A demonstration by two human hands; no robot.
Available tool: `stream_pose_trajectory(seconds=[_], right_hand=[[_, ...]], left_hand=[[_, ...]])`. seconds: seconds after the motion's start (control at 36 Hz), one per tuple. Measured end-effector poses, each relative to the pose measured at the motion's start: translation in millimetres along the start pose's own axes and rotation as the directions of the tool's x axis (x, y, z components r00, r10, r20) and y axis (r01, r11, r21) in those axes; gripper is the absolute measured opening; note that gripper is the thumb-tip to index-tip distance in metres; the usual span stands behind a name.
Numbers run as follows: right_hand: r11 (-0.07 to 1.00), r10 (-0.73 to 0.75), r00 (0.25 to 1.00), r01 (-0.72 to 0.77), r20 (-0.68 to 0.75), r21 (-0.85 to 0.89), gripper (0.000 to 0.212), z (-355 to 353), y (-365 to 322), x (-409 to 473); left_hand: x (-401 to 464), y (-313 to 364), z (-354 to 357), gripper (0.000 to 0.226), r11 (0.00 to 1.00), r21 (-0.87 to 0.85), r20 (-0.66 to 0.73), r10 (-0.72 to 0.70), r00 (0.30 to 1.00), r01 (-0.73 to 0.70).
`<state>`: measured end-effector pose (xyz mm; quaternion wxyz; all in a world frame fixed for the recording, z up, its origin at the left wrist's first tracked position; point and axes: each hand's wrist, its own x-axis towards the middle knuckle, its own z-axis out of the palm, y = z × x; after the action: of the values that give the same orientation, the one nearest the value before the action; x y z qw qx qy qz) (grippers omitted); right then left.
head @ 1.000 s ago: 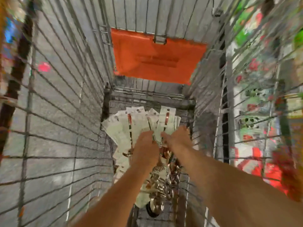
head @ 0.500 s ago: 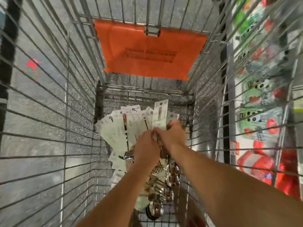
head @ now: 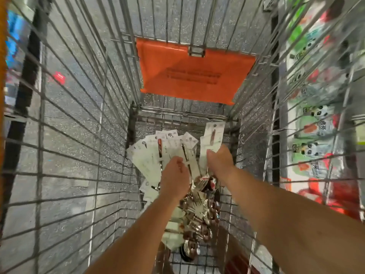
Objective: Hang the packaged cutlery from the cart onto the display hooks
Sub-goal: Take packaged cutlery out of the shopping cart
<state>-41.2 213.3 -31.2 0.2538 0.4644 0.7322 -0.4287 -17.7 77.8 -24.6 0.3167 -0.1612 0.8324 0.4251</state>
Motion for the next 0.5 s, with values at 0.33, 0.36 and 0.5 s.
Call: stream_pose_trajectory(seconds=[0.33,0.36,0.5], right_hand=[[0.947,-0.195,0.860,0.039,0.472,0.319,0.006,-40,-63,-103],[0.937,-0.229,0.834,0.049,0.501,0.347,0.008,-42,-67,-113],[0.900,-0.368,0.767,0.150,0.526,0.410,0.020,-56,-83,-163]], left_hand=[[-40,58,-74,0.066,0.691,-0.644,0.379,-0.084,0.921,0.328],[-48,63,-82,0.072,0.655,-0.681,0.420,-0.018,0.908,0.327],[-92,87,-116,0.068,0.579,-0.739,0.534,0.192,0.824,0.344]])
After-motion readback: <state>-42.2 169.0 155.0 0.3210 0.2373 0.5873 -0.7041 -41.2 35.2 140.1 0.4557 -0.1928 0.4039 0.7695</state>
